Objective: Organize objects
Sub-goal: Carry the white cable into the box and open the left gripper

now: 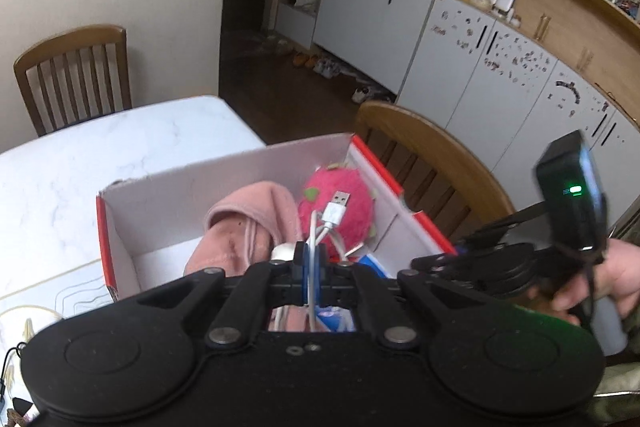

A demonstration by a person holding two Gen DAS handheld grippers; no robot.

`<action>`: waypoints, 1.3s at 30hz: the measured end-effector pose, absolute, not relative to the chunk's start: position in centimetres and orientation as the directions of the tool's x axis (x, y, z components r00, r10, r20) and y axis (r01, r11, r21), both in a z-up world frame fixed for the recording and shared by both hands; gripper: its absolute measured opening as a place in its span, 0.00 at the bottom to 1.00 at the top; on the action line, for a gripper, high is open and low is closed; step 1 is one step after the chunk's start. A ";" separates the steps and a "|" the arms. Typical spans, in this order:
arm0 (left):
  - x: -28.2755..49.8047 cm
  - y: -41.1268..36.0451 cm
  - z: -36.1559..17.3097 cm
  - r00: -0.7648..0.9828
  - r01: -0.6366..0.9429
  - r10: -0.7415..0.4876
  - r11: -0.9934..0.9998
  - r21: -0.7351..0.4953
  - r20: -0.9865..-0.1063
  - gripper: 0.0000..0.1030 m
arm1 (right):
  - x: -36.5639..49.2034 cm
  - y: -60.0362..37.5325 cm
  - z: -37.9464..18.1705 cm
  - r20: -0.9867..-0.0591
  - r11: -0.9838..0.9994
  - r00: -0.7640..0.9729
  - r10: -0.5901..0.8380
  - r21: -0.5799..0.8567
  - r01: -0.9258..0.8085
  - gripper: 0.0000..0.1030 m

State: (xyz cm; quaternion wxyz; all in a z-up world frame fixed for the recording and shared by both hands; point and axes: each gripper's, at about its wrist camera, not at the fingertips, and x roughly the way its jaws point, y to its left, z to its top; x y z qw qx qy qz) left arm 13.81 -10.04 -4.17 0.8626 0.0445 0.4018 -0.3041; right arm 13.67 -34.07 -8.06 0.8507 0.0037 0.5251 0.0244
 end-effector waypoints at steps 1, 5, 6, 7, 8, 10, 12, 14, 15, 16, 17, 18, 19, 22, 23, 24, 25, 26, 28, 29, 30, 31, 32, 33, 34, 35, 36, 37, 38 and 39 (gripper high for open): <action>14.0 -9.9 -4.6 0.494 0.553 -0.480 0.817 -0.164 -0.725 0.00 | 13.6 -34.1 -8.1 -0.893 0.999 0.447 0.045 0.031 -0.038 0.08; 15.6 -9.5 -5.8 0.504 0.514 -0.424 0.847 -0.134 -0.752 0.00 | 13.7 -34.1 -8.1 -0.893 0.999 0.447 0.046 0.032 -0.039 0.08; 16.0 -9.3 -6.2 0.503 0.504 -0.412 0.854 -0.128 -0.760 0.00 | 13.7 -34.1 -8.1 -0.893 0.999 0.447 0.046 0.032 -0.038 0.08; 16.3 -9.2 -6.6 0.502 0.499 -0.401 0.858 -0.122 -0.766 0.00 | 13.7 -34.1 -8.1 -0.893 0.999 0.447 0.046 0.032 -0.038 0.08; 16.6 -9.1 -6.9 0.502 0.496 -0.388 0.861 -0.111 -0.773 0.00 | 13.7 -34.1 -8.1 -0.893 0.999 0.447 0.046 0.032 -0.038 0.08; 17.0 -9.1 -7.5 0.496 0.491 -0.364 0.867 -0.090 -0.788 0.00 | 13.7 -34.2 -8.1 -0.894 0.999 0.447 0.047 0.035 -0.036 0.08; 17.5 -9.1 -8.2 0.486 0.487 -0.338 0.870 -0.072 -0.806 0.01 | 13.6 -34.2 -8.1 -0.894 0.999 0.446 0.048 0.037 -0.035 0.08; 17.9 -9.2 -9.0 0.474 0.486 -0.313 0.872 -0.051 -0.823 0.01 | 13.7 -34.1 -8.1 -0.894 0.999 0.446 0.049 0.037 -0.034 0.08; 17.9 -9.3 -9.3 0.468 0.488 -0.302 0.872 -0.042 -0.830 0.03 | 13.7 -34.1 -8.1 -0.894 0.999 0.446 0.049 0.038 -0.034 0.08; 18.0 -9.4 -9.6 0.462 0.490 -0.295 0.871 -0.037 -0.836 0.07 | 13.7 -34.1 -8.1 -0.894 0.999 0.446 0.049 0.038 -0.034 0.08; 18.0 -9.4 -9.8 0.456 0.491 -0.289 0.871 -0.033 -0.842 0.09 | 13.7 -34.1 -8.1 -0.894 0.999 0.446 0.049 0.038 -0.034 0.08; 18.1 -9.5 -10.1 0.449 0.491 -0.282 0.870 -0.029 -0.848 0.12 | 13.7 -34.1 -8.1 -0.894 0.999 0.446 0.049 0.038 -0.034 0.08; 18.1 -9.5 -10.4 0.441 0.490 -0.273 0.871 -0.026 -0.855 0.14 | 13.7 -34.1 -8.1 -0.894 0.999 0.446 0.049 0.038 -0.034 0.08; 18.2 -9.4 -10.9 0.429 0.481 -0.258 0.877 -0.023 -0.866 0.16 | 13.7 -34.2 -8.1 -0.894 0.999 0.446 0.049 0.037 -0.034 0.08; 18.2 -9.2 -11.0 0.428 0.475 -0.256 0.880 -0.025 -0.867 0.18 | 13.7 -34.2 -8.1 -0.894 0.999 0.446 0.049 0.038 -0.033 0.08; 18.1 -9.0 -11.0 0.427 0.470 -0.256 0.882 -0.029 -0.867 0.22 | 13.7 -34.1 -8.1 -0.894 0.999 0.446 0.049 0.038 -0.034 0.08; 18.0 -8.8 -10.9 0.427 0.465 -0.259 0.885 -0.035 -0.867 0.25 | 13.7 -34.2 -8.1 -0.894 0.999 0.446 0.049 0.037 -0.034 0.08; 18.0 -8.7 -10.9 0.426 0.460 -0.263 0.887 -0.043 -0.866 0.26 | 13.7 -34.2 -8.1 -0.894 0.999 0.446 0.049 0.037 -0.034 0.08; 17.7 -8.3 -10.6 0.429 0.453 -0.272 0.890 -0.055 -0.861 0.30 | 13.7 -34.2 -8.1 -0.894 0.999 0.446 0.049 0.037 -0.035 0.08; 17.5 -8.2 -10.5 0.434 0.449 -0.273 0.892 -0.057 -0.859 0.31 | 13.7 -34.2 -8.1 -0.894 0.999 0.445 0.049 0.038 -0.034 0.08; 17.3 -8.0 -10.3 0.438 0.447 -0.277 0.892 -0.061 -0.855 0.32 | 13.7 -34.1 -8.2 -0.894 0.999 0.445 0.048 0.037 -0.035 0.08; 17.1 -7.9 -10.1 0.441 0.445 -0.282 0.893 -0.066 -0.852 0.34 | 13.7 -34.2 -8.2 -0.894 0.999 0.446 0.049 0.037 -0.035 0.08; 17.0 -7.9 -9.9 0.444 0.442 -0.287 0.894 -0.071 -0.849 0.34 | 13.8 -34.2 -8.2 -0.894 0.999 0.445 0.049 0.037 -0.035 0.08; 16.8 -7.8 -9.8 0.447 0.440 -0.290 0.895 -0.075 -0.846 0.36 | 13.8 -34.2 -8.2 -0.894 0.999 0.445 0.048 0.036 -0.036 0.08; 16.7 -7.8 -9.6 0.450 0.438 -0.293 0.896 -0.077 -0.844 0.37 | 13.7 -34.2 -8.2 -0.894 0.999 0.445 0.048 0.036 -0.036 0.08; 16.5 -7.8 -9.4 0.455 0.436 -0.295 0.896 -0.079 -0.840 0.38 | 13.7 -34.2 -8.2 -0.894 0.999 0.445 0.048 0.035 -0.036 0.08; 16.4 -7.7 -9.2 0.460 0.434 -0.297 0.898 -0.079 -0.837 0.39 | 13.7 -34.2 -8.2 -0.894 0.999 0.445 0.048 0.035 -0.037 0.08; 16.2 -7.6 -8.9 0.465 0.431 -0.298 0.899 -0.081 -0.833 0.40 | 13.7 -34.2 -8.2 -0.894 0.999 0.445 0.047 0.035 -0.037 0.08; 16.0 -7.5 -8.7 0.471 0.428 -0.299 0.900 -0.081 -0.830 0.41 | 13.7 -34.2 -8.2 -0.894 0.999 0.445 0.048 0.035 -0.037 0.08; 15.9 -7.4 -8.4 0.478 0.423 -0.301 0.902 -0.084 -0.826 0.43 | 13.7 -34.2 -8.2 -0.894 0.999 0.445 0.047 0.035 -0.037 0.08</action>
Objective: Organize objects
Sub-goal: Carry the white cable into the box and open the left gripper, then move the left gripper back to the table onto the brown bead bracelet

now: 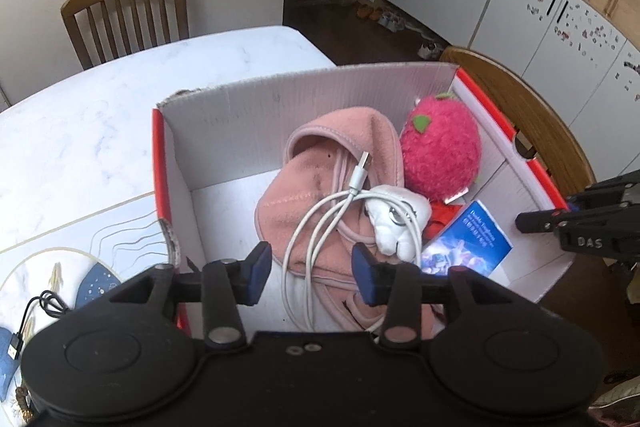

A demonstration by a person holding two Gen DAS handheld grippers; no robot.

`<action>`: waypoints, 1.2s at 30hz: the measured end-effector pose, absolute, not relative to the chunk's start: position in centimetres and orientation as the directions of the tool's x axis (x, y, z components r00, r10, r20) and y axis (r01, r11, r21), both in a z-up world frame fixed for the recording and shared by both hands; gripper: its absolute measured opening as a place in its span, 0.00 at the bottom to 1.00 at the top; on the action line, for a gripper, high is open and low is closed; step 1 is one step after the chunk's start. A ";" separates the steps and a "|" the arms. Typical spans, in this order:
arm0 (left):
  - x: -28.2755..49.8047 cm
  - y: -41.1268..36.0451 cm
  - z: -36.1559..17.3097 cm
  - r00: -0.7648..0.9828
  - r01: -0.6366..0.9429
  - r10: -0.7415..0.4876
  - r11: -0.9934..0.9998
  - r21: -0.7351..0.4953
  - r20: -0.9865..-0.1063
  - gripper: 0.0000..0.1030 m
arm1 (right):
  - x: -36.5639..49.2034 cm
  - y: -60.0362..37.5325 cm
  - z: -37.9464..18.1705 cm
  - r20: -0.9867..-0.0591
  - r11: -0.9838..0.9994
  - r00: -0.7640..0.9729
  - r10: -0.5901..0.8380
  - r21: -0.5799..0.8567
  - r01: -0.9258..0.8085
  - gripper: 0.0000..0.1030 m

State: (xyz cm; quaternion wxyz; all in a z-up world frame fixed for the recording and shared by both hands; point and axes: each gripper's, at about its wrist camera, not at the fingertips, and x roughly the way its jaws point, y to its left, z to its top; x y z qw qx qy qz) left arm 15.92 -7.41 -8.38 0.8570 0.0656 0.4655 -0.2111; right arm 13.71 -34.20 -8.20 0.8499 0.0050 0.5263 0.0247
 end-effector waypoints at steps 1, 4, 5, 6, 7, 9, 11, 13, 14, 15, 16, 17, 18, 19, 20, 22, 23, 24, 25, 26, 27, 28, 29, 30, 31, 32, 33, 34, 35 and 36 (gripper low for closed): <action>15.8 -7.4 -8.2 0.483 0.419 -0.302 0.904 -0.086 -0.822 0.44 | 13.7 -34.2 -8.2 -0.894 0.999 0.445 0.047 0.034 -0.037 0.08; 15.4 -7.1 -7.4 0.500 0.413 -0.306 0.907 -0.088 -0.810 0.47 | 13.7 -34.2 -8.3 -0.895 0.999 0.444 0.047 0.034 -0.037 0.08; 15.3 -7.0 -7.1 0.505 0.411 -0.307 0.907 -0.088 -0.807 0.48 | 13.7 -34.2 -8.3 -0.895 0.999 0.444 0.046 0.033 -0.037 0.08; 15.2 -6.9 -6.9 0.510 0.409 -0.307 0.908 -0.088 -0.804 0.49 | 13.7 -34.2 -8.3 -0.895 0.999 0.443 0.046 0.033 -0.037 0.08; 15.1 -6.8 -6.6 0.513 0.407 -0.308 0.909 -0.089 -0.801 0.50 | 13.7 -34.2 -8.3 -0.895 0.999 0.443 0.046 0.033 -0.037 0.08; 14.7 -6.6 -6.2 0.524 0.400 -0.307 0.912 -0.089 -0.794 0.53 | 13.7 -34.2 -8.3 -0.895 0.999 0.443 0.046 0.032 -0.037 0.08; 14.5 -6.3 -5.8 0.534 0.391 -0.304 0.916 -0.088 -0.789 0.57 | 13.8 -34.2 -8.3 -0.895 0.999 0.443 0.045 0.032 -0.038 0.08; 14.3 -6.0 -5.5 0.540 0.380 -0.298 0.921 -0.088 -0.787 0.61 | 13.7 -34.2 -8.3 -0.896 0.999 0.443 0.044 0.030 -0.039 0.08; 14.1 -5.9 -5.4 0.543 0.377 -0.299 0.922 -0.090 -0.785 0.61 | 13.7 -34.2 -8.3 -0.896 0.999 0.442 0.043 0.029 -0.039 0.08; 14.1 -5.7 -5.2 0.545 0.374 -0.299 0.923 -0.092 -0.784 0.61 | 13.7 -34.2 -8.3 -0.896 0.999 0.442 0.042 0.028 -0.039 0.08; 14.0 -5.6 -5.1 0.547 0.371 -0.299 0.924 -0.094 -0.782 0.63 | 13.6 -34.1 -8.3 -0.896 0.999 0.441 0.041 0.027 -0.039 0.08; 13.9 -5.4 -5.0 0.550 0.368 -0.298 0.925 -0.095 -0.780 0.65 | 13.6 -34.1 -8.3 -0.897 0.999 0.441 0.041 0.026 -0.039 0.08; 13.8 -5.2 -4.8 0.554 0.364 -0.296 0.927 -0.094 -0.778 0.68 | 13.6 -34.1 -8.3 -0.897 0.999 0.440 0.040 0.025 -0.039 0.08; 13.6 -5.0 -4.7 0.559 0.359 -0.293 0.929 -0.093 -0.776 0.71 | 13.6 -34.1 -8.3 -0.897 0.999 0.440 0.039 0.024 -0.039 0.08; 13.5 -4.8 -4.6 0.563 0.356 -0.294 0.930 -0.095 -0.773 0.73 | 13.6 -34.1 -8.3 -0.897 0.999 0.440 0.038 0.023 -0.039 0.08; 13.3 -4.2 -4.4 0.571 0.345 -0.295 0.933 -0.102 -0.767 0.83 | 13.6 -34.1 -8.3 -0.898 0.999 0.439 0.037 0.023 -0.038 0.08; 13.1 -3.8 -4.3 0.578 0.337 -0.292 0.936 -0.103 -0.762 0.84 | 13.6 -34.0 -8.3 -0.898 0.999 0.439 0.037 0.023 -0.038 0.08; 13.0 -3.4 -4.1 0.586 0.327 -0.284 0.940 -0.100 -0.759 0.87 | 13.6 -34.1 -8.3 -0.898 0.999 0.438 0.037 0.022 -0.038 0.08; 13.0 -3.1 -4.1 0.591 0.314 -0.274 0.945 -0.097 -0.759 0.90 | 13.6 -34.1 -8.3 -0.898 0.999 0.438 0.037 0.023 -0.038 0.08; 12.9 -2.7 -4.0 0.596 0.301 -0.265 0.949 -0.095 -0.758 0.92 | 13.6 -34.1 -8.3 -0.898 0.999 0.438 0.037 0.024 -0.037 0.08; 12.9 -2.2 -3.9 0.601 0.288 -0.256 0.953 -0.094 -0.757 0.95 | 13.6 -34.1 -8.2 -0.898 0.999 0.438 0.038 0.025 -0.036 0.08; 12.9 -1.8 -3.8 0.606 0.277 -0.249 0.956 -0.093 -0.756 0.97 | 13.5 -34.2 -8.2 -0.899 0.999 0.437 0.038 0.026 -0.034 0.08; 12.8 -1.3 -3.8 0.610 0.265 -0.241 0.960 -0.092 -0.755 0.97 | 13.5 -34.2 -8.2 -0.899 0.999 0.437 0.038 0.026 -0.033 0.08; 12.9 -0.8 -3.7 0.613 0.252 -0.231 0.963 -0.090 -0.756 0.98 | 13.5 -34.3 -8.2 -0.899 0.999 0.437 0.038 0.027 -0.033 0.08; 12.9 -0.4 -3.7 0.617 0.240 -0.222 0.967 -0.089 -0.755 0.99 | 13.5 -34.3 -8.2 -0.899 0.999 0.436 0.038 0.027 -0.033 0.08; 12.9 0.2 -3.7 0.620 0.228 -0.214 0.970 -0.088 -0.754 0.99 | 13.5 -34.3 -8.2 -0.899 0.999 0.436 0.038 0.026 -0.032 0.08; 12.9 0.7 -3.7 0.624 0.214 -0.206 0.973 -0.089 -0.754 0.99 | 13.5 -34.3 -8.2 -0.899 0.999 0.436 0.038 0.026 -0.033 0.08; 13.0 1.3 -3.7 0.626 0.199 -0.198 0.976 -0.091 -0.754 0.99 | 13.5 -34.3 -8.2 -0.900 0.999 0.435 0.036 0.025 -0.033 0.08; 13.0 1.9 -3.7 0.628 0.184 -0.190 0.979 -0.093 -0.755 0.99 | 13.5 -34.3 -8.2 -0.900 0.999 0.435 0.036 0.024 -0.032 0.08; 13.1 2.4 -3.7 0.629 0.170 -0.182 0.981 -0.095 -0.756 0.99 | 13.5 -34.3 -8.2 -0.900 0.999 0.434 0.035 0.023 -0.032 0.08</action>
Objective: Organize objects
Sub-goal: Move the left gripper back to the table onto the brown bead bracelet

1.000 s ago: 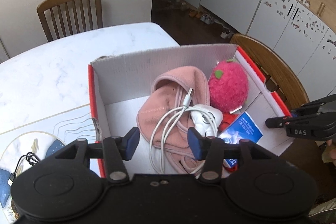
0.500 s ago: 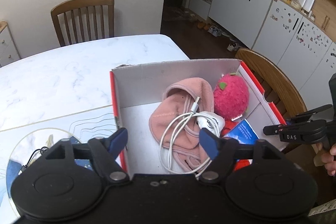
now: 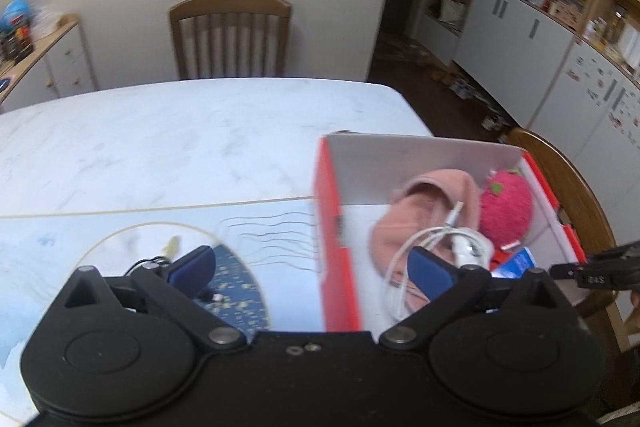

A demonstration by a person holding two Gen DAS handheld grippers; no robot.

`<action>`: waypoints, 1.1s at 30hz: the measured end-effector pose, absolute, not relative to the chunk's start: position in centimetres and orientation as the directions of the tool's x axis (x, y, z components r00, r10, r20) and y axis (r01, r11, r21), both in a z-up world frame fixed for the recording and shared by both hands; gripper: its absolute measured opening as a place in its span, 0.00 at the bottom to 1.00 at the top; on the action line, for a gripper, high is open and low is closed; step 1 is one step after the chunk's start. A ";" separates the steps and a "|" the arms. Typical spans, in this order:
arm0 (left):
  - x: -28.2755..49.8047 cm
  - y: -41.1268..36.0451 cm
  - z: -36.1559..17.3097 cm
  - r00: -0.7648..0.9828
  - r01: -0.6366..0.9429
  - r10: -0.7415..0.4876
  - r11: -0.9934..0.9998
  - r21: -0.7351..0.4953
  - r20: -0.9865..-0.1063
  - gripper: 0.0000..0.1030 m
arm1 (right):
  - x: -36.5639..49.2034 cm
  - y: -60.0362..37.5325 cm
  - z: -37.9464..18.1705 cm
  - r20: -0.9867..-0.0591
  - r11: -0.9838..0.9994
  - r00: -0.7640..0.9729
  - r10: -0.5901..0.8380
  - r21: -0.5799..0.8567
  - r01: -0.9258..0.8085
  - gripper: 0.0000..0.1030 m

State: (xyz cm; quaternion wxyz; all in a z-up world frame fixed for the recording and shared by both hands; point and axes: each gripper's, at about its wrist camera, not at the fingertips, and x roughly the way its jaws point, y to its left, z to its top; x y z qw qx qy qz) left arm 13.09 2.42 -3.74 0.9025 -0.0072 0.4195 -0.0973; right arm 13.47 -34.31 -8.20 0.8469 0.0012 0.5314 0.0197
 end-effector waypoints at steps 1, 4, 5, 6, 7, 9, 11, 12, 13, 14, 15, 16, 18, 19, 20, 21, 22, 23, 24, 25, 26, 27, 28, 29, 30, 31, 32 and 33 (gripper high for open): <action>13.2 3.0 -3.8 0.630 0.156 -0.173 0.983 -0.095 -0.757 0.99 | 13.5 -34.3 -8.2 -0.900 0.999 0.434 0.034 0.022 -0.032 0.08; 13.4 4.7 -3.9 0.634 0.112 -0.139 0.990 -0.087 -0.761 0.99 | 13.5 -34.2 -8.2 -0.901 0.999 0.432 0.031 0.021 -0.030 0.08; 13.6 5.2 -4.0 0.634 0.100 -0.129 0.991 -0.085 -0.763 0.99 | 13.6 -34.2 -8.1 -0.902 0.999 0.431 0.030 0.020 -0.029 0.08; 13.7 5.8 -4.1 0.633 0.089 -0.119 0.993 -0.081 -0.765 0.99 | 13.6 -34.1 -8.1 -0.902 0.999 0.431 0.029 0.019 -0.028 0.08; 13.8 6.4 -4.1 0.634 0.078 -0.108 0.994 -0.075 -0.766 0.99 | 13.6 -34.1 -8.1 -0.902 0.999 0.431 0.029 0.019 -0.028 0.08; 13.9 7.6 -4.2 0.639 0.056 -0.084 0.996 -0.062 -0.765 0.99 | 13.6 -34.1 -8.1 -0.903 0.999 0.430 0.027 0.016 -0.029 0.08; 14.2 8.9 -4.3 0.640 0.032 -0.062 0.998 -0.054 -0.766 0.99 | 13.6 -34.0 -8.1 -0.903 0.999 0.428 0.025 0.013 -0.029 0.08; 14.4 9.5 -4.4 0.640 0.015 -0.048 0.999 -0.051 -0.767 0.99 | 13.6 -34.0 -8.1 -0.904 0.999 0.428 0.023 0.012 -0.030 0.08; 14.7 10.2 -4.5 0.640 -0.004 -0.035 0.999 -0.049 -0.768 0.99 | 13.6 -33.9 -8.1 -0.904 1.000 0.427 0.022 0.011 -0.029 0.08; 14.8 10.9 -4.6 0.640 -0.017 -0.027 0.999 -0.049 -0.768 0.99 | 13.6 -33.9 -8.1 -0.904 1.000 0.426 0.021 0.009 -0.029 0.08; 15.0 11.5 -4.7 0.640 -0.028 -0.019 0.998 -0.048 -0.768 0.99 | 13.6 -33.8 -8.1 -0.905 1.000 0.426 0.019 0.008 -0.028 0.08; 15.3 12.1 -4.9 0.638 -0.041 -0.007 0.998 -0.043 -0.770 0.99 | 13.6 -33.8 -8.1 -0.905 1.000 0.425 0.017 0.006 -0.027 0.08; 15.7 13.2 -5.6 0.631 -0.062 0.013 0.998 -0.033 -0.776 0.99 | 13.8 -33.7 -8.1 -0.906 1.000 0.423 0.013 0.002 -0.026 0.08; 15.9 13.7 -6.0 0.622 -0.073 0.021 0.997 -0.031 -0.783 0.99 | 13.9 -33.7 -8.1 -0.907 1.000 0.422 0.011 0.001 -0.025 0.08; 16.1 14.1 -6.4 0.611 -0.078 0.021 0.996 -0.034 -0.791 0.99 | 13.9 -33.6 -8.1 -0.907 1.000 0.421 0.009 -0.002 -0.025 0.08; 16.3 14.4 -6.9 0.600 -0.080 0.019 0.996 -0.036 -0.799 0.99 | 14.0 -33.6 -8.0 -0.907 1.000 0.421 0.007 -0.004 -0.025 0.08; 16.4 14.7 -7.4 0.593 -0.082 0.023 0.996 -0.032 -0.805 0.99 | 14.0 -33.6 -8.1 -0.907 1.000 0.420 0.005 -0.006 -0.025 0.08; 16.4 14.9 -7.9 0.586 -0.082 0.029 0.996 -0.023 -0.810 0.99 | 14.0 -33.6 -8.1 -0.908 1.000 0.419 0.003 -0.008 -0.025 0.08; 16.5 15.1 -8.4 0.579 -0.082 0.036 0.997 -0.014 -0.815 0.99 | 14.0 -33.5 -8.1 -0.908 1.000 0.418 0.002 -0.009 -0.024 0.08; 16.6 15.2 -8.9 0.571 -0.080 0.041 0.997 -0.006 -0.820 0.99 | 14.0 -33.5 -8.1 -0.909 1.000 0.417 0.001 -0.010 -0.023 0.08; 16.5 15.3 -9.5 0.564 -0.075 0.045 0.997 0.003 -0.824 0.99 | 14.0 -33.4 -8.1 -0.910 1.000 0.415 -0.001 -0.012 -0.023 0.08; 16.6 15.4 -10.0 0.556 -0.075 0.054 0.997 0.014 -0.829 0.99 | 14.0 -33.4 -8.1 -0.910 1.000 0.414 -0.004 -0.014 -0.022 0.08; 16.6 15.5 -10.5 0.547 -0.074 0.060 0.997 0.023 -0.835 0.99 | 14.1 -33.3 -8.1 -0.911 1.000 0.413 -0.006 -0.017 -0.021 0.08; 16.6 15.6 -11.0 0.537 -0.074 0.064 0.997 0.029 -0.841 0.99 | 14.1 -33.3 -8.1 -0.911 1.000 0.412 -0.008 -0.019 -0.021 0.08; 16.6 15.8 -11.4 0.528 -0.079 0.069 0.996 0.033 -0.847 0.99 | 14.1 -33.2 -8.1 -0.912 1.000 0.411 -0.010 -0.020 -0.020 0.08; 16.5 16.0 -11.7 0.521 -0.084 0.071 0.996 0.031 -0.851 0.99 | 14.1 -33.2 -8.1 -0.912 1.000 0.410 -0.010 -0.020 -0.019 0.08; 16.4 16.1 -11.9 0.516 -0.088 0.067 0.996 0.025 -0.854 0.99 | 14.1 -33.3 -8.1 -0.912 1.000 0.409 -0.010 -0.019 -0.019 0.08; 16.3 16.3 -12.1 0.513 -0.091 0.065 0.996 0.021 -0.856 0.99 | 14.1 -33.3 -8.1 -0.913 1.000 0.409 -0.010 -0.019 -0.018 0.08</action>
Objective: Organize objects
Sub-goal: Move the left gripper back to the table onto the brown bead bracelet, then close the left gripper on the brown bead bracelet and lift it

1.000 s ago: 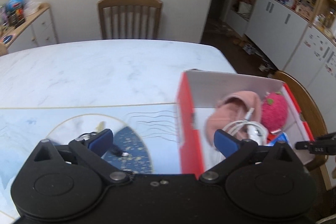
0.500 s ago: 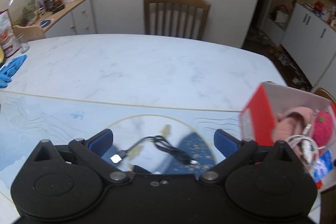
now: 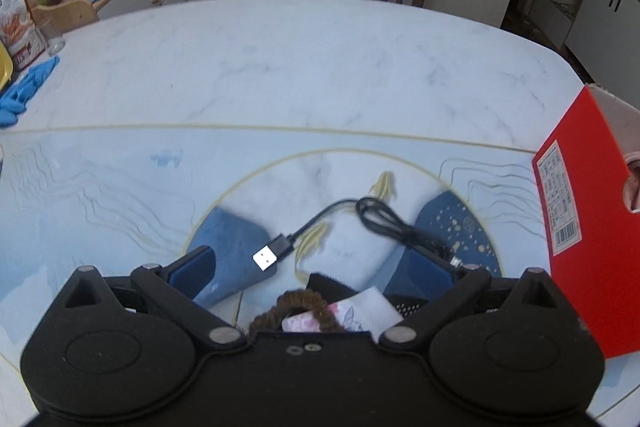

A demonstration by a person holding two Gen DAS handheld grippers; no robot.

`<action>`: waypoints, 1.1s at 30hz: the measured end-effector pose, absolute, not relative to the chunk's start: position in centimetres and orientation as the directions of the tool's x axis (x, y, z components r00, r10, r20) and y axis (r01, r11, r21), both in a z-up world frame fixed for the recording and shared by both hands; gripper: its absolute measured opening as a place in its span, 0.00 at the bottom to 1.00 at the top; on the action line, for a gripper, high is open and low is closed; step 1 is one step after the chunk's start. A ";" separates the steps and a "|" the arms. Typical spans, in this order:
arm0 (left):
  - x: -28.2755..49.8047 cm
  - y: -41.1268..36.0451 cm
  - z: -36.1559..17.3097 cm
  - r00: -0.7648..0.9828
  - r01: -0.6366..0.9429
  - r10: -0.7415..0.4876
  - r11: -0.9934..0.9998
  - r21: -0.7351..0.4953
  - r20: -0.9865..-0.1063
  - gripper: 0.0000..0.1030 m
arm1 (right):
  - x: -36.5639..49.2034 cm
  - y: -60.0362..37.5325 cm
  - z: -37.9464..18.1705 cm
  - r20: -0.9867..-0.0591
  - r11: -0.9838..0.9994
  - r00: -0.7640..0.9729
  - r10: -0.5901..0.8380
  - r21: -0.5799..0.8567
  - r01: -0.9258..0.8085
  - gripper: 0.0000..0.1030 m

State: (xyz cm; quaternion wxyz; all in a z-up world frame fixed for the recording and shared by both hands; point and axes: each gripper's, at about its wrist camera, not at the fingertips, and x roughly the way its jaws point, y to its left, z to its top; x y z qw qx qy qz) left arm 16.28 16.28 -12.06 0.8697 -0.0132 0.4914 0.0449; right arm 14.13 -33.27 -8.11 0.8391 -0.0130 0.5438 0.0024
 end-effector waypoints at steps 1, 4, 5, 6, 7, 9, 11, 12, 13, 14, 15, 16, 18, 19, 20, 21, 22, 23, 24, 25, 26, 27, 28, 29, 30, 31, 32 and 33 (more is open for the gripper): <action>16.1 16.4 -12.2 0.511 -0.094 0.067 0.995 0.022 -0.857 0.98 | 14.1 -33.3 -8.2 -0.913 1.000 0.408 -0.011 -0.019 -0.017 0.08; 15.5 16.8 -12.3 0.507 -0.119 0.079 0.993 0.021 -0.859 0.96 | 14.1 -33.3 -8.2 -0.913 1.000 0.407 -0.013 -0.021 -0.016 0.08; 15.3 16.9 -12.3 0.507 -0.127 0.077 0.992 0.014 -0.859 0.95 | 14.1 -33.3 -8.2 -0.913 1.000 0.407 -0.013 -0.021 -0.015 0.08; 15.0 16.9 -12.3 0.508 -0.130 0.077 0.991 0.011 -0.858 0.93 | 14.1 -33.3 -8.1 -0.913 1.000 0.407 -0.012 -0.020 -0.014 0.08; 14.8 16.8 -12.4 0.509 -0.128 0.077 0.992 0.013 -0.857 0.90 | 14.1 -33.3 -8.1 -0.913 1.000 0.407 -0.012 -0.018 -0.013 0.08; 14.5 16.5 -12.6 0.508 -0.128 0.086 0.992 0.024 -0.857 0.87 | 14.1 -33.3 -8.1 -0.913 1.000 0.407 -0.011 -0.018 -0.014 0.08; 14.2 16.2 -12.8 0.507 -0.127 0.087 0.992 0.025 -0.858 0.84 | 14.1 -33.3 -8.1 -0.913 1.000 0.407 -0.012 -0.019 -0.014 0.08; 14.1 16.0 -13.0 0.507 -0.127 0.089 0.992 0.028 -0.857 0.82 | 14.1 -33.3 -8.1 -0.914 1.000 0.406 -0.012 -0.019 -0.014 0.08; 14.0 15.7 -13.1 0.508 -0.126 0.095 0.991 0.035 -0.856 0.80 | 14.1 -33.3 -8.2 -0.914 1.000 0.406 -0.012 -0.020 -0.015 0.08; 14.0 15.5 -13.2 0.506 -0.125 0.099 0.991 0.041 -0.857 0.78 | 14.1 -33.3 -8.2 -0.914 1.000 0.406 -0.012 -0.020 -0.015 0.08; 13.9 15.4 -13.4 0.503 -0.125 0.101 0.991 0.043 -0.858 0.74 | 14.1 -33.3 -8.2 -0.914 1.000 0.406 -0.012 -0.021 -0.016 0.08; 13.9 15.2 -13.5 0.500 -0.128 0.101 0.991 0.042 -0.860 0.72 | 14.1 -33.3 -8.2 -0.914 1.000 0.406 -0.012 -0.020 -0.016 0.08; 13.9 15.1 -13.8 0.494 -0.137 0.106 0.990 0.043 -0.863 0.65 | 14.1 -33.3 -8.2 -0.914 1.000 0.406 -0.012 -0.021 -0.017 0.08; 13.9 15.0 -13.8 0.492 -0.140 0.111 0.989 0.047 -0.863 0.61 | 14.1 -33.3 -8.2 -0.914 1.000 0.406 -0.011 -0.020 -0.018 0.08; 13.9 14.9 -14.0 0.491 -0.144 0.121 0.988 0.056 -0.863 0.58 | 14.1 -33.3 -8.2 -0.914 1.000 0.406 -0.011 -0.020 -0.018 0.08; 13.8 14.9 -14.0 0.493 -0.146 0.127 0.987 0.062 -0.861 0.52 | 14.1 -33.3 -8.2 -0.914 1.000 0.406 -0.012 -0.021 -0.018 0.08; 13.8 14.9 -14.0 0.495 -0.148 0.130 0.987 0.065 -0.859 0.48 | 14.1 -33.3 -8.2 -0.914 1.000 0.406 -0.012 -0.021 -0.018 0.08; 13.8 14.8 -14.0 0.495 -0.149 0.131 0.987 0.065 -0.859 0.47 | 14.1 -33.3 -8.2 -0.914 1.000 0.406 -0.012 -0.021 -0.018 0.08; 13.8 14.8 -14.0 0.495 -0.150 0.132 0.987 0.065 -0.859 0.45 | 14.1 -33.3 -8.2 -0.914 1.000 0.406 -0.011 -0.021 -0.019 0.08; 13.8 14.8 -14.0 0.495 -0.152 0.136 0.986 0.069 -0.858 0.39 | 14.1 -33.3 -8.2 -0.914 1.000 0.406 -0.011 -0.021 -0.019 0.08; 13.8 14.8 -14.0 0.495 -0.153 0.138 0.986 0.071 -0.858 0.36 | 14.1 -33.3 -8.2 -0.914 1.000 0.406 -0.011 -0.020 -0.018 0.08; 13.8 14.9 -13.9 0.494 -0.156 0.140 0.985 0.071 -0.858 0.33 | 14.1 -33.3 -8.2 -0.914 1.000 0.406 -0.012 -0.021 -0.018 0.08; 13.7 15.0 -13.9 0.495 -0.160 0.140 0.985 0.069 -0.858 0.27 | 14.1 -33.3 -8.2 -0.914 1.000 0.406 -0.012 -0.021 -0.018 0.08; 13.7 15.1 -13.9 0.496 -0.164 0.142 0.984 0.068 -0.856 0.23 | 14.1 -33.3 -8.2 -0.914 1.000 0.406 -0.012 -0.021 -0.018 0.08; 13.7 15.2 -13.8 0.498 -0.169 0.145 0.983 0.068 -0.855 0.16 | 14.1 -33.3 -8.2 -0.914 1.000 0.406 -0.012 -0.021 -0.018 0.08; 13.6 15.4 -13.8 0.500 -0.173 0.140 0.983 0.060 -0.855 0.10 | 14.1 -33.3 -8.2 -0.914 1.000 0.406 -0.011 -0.020 -0.018 0.08; 13.6 15.6 -13.7 0.501 -0.178 0.131 0.983 0.046 -0.855 0.08 | 14.1 -33.3 -8.2 -0.914 1.000 0.406 -0.010 -0.019 -0.018 0.08; 13.5 15.8 -13.5 0.505 -0.181 0.118 0.983 0.029 -0.855 0.07 | 14.1 -33.3 -8.2 -0.914 1.000 0.406 -0.009 -0.018 -0.019 0.08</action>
